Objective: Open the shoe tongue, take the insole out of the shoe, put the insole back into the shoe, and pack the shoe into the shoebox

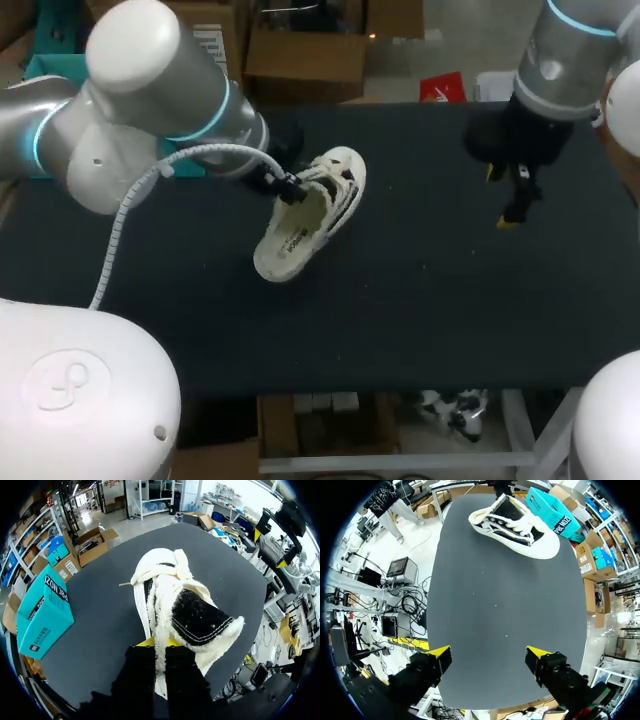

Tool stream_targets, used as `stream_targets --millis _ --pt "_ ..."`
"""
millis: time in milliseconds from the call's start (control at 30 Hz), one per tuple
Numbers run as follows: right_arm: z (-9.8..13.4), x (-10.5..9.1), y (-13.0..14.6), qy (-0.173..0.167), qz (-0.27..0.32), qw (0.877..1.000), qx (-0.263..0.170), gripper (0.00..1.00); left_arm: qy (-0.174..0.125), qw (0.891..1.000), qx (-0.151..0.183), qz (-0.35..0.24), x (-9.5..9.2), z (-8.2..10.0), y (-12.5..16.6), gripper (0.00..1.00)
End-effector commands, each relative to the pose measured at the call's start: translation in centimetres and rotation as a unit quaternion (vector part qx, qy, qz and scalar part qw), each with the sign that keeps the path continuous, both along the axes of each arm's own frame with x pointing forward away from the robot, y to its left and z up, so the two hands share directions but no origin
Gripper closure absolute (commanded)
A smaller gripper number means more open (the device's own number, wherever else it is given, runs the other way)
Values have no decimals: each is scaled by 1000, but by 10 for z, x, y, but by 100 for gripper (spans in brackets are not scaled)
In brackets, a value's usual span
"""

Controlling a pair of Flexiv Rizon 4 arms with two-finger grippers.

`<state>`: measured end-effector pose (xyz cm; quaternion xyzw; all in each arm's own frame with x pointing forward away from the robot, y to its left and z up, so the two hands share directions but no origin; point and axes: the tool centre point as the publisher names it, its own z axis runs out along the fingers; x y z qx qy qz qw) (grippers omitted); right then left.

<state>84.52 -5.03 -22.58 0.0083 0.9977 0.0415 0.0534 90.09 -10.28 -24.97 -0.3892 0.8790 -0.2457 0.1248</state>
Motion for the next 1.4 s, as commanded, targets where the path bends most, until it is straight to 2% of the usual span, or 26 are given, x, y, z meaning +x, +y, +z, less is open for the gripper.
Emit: stream_targets --millis 33,167,300,500,600,700,967,1133,1233,1400 --pt "-1 -4 -2 -5 0 1000 2 0 -37 992 -35 -118 -2 58 43 100" --pt "-1 -4 -2 -5 0 1000 2 0 -86 982 -24 -166 27 94 76 100" --pt "-1 -4 -2 -5 0 1000 2 0 -114 973 -4 -199 66 125 118 100" --pt "-1 -4 -2 -5 0 1000 2 0 -150 958 5 -245 110 157 183 100" --pt "-1 -4 -2 -5 0 1000 2 0 -165 955 -4 -248 138 175 215 100" --pt "-1 -4 -2 -5 0 1000 2 0 -172 954 -1 -246 165 184 243 100" --pt "-1 -4 -2 -5 0 1000 2 0 -172 957 4 -234 226 182 299 100" --pt "-1 -4 -2 -5 0 1000 2 0 -163 962 7 -218 257 168 325 100" --pt "-1 -4 -2 -5 0 1000 2 0 -147 966 19 -210 277 153 338 100" --pt "-1 -4 -2 -5 0 1000 2 0 -126 971 32 -201 295 134 360 100"
